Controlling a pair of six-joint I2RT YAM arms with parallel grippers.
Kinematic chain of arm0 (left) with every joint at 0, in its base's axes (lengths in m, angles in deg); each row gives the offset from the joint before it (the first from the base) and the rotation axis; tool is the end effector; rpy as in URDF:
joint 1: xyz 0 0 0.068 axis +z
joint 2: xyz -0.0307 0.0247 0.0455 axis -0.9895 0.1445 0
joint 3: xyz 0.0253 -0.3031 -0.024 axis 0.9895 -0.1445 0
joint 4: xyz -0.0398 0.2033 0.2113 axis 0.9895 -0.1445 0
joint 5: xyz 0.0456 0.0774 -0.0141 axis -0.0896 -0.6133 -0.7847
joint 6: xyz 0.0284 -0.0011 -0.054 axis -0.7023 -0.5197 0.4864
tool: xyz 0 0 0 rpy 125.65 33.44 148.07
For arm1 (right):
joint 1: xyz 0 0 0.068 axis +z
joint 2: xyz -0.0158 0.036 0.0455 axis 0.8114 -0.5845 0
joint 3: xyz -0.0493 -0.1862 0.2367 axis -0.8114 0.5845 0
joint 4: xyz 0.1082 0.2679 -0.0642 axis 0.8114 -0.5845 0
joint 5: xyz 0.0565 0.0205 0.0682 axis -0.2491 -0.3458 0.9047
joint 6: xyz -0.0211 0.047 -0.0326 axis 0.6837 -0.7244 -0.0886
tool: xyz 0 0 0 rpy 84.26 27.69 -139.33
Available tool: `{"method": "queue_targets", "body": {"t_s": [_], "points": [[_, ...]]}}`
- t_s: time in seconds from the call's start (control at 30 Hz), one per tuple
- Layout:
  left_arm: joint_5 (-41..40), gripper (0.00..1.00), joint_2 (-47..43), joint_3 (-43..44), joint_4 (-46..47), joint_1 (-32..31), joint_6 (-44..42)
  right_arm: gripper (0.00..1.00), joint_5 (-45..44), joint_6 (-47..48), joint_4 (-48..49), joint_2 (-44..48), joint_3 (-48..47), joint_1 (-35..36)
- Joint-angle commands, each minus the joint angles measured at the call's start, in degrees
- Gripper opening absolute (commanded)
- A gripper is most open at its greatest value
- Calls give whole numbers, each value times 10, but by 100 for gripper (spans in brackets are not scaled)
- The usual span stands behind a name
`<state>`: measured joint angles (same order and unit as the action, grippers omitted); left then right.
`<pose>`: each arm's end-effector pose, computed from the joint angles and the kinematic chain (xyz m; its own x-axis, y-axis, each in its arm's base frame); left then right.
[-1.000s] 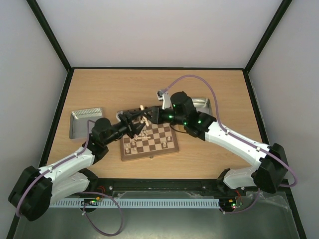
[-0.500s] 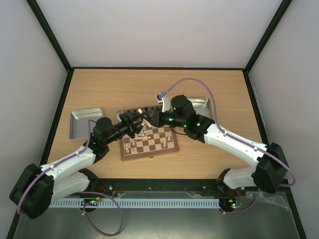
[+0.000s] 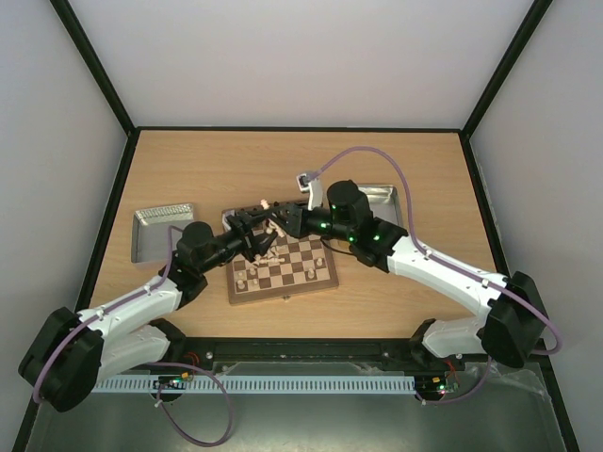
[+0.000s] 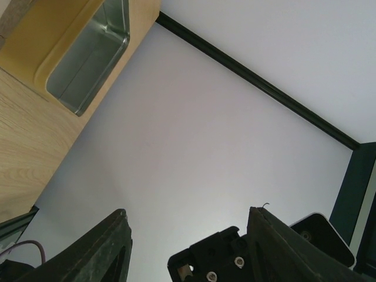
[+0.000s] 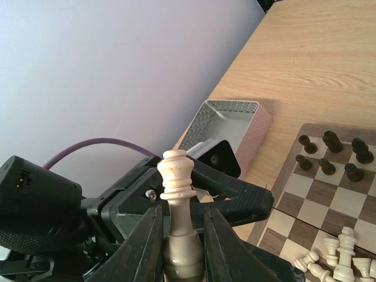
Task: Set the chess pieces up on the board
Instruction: Pick up the chess piece from the chessboard.
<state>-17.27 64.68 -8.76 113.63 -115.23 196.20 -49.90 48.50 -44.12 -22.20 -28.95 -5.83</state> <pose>0.1963 -0.1498 0.2478 -0.7244 -0.4972 0.4775 -0.3738 -0.2987 -0.8781 0.2101 0.2690 0.3459 -0.7095 0.0267 -0.7042 -0.6694 0.2869 0.6853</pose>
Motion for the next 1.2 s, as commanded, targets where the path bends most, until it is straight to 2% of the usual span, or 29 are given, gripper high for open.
{"method": "queue_targets", "body": {"t_s": [0.0,0.17,0.27,0.67,0.87,1.17], "points": [[7,56,4,17,45,-5,128,17,1,0,59,19,25,2],[-10,67,1,18,77,-14,159,17,7,4,101,27,56,1],[-13,65,2,22,81,-17,162,17,7,2,114,28,65,2],[-27,39,-3,14,62,-17,157,17,-6,5,119,44,78,2],[-28,32,0,15,57,-17,155,17,-7,4,125,56,87,2],[-33,4,0,22,30,-17,130,17,-23,-1,117,67,91,2]]}}
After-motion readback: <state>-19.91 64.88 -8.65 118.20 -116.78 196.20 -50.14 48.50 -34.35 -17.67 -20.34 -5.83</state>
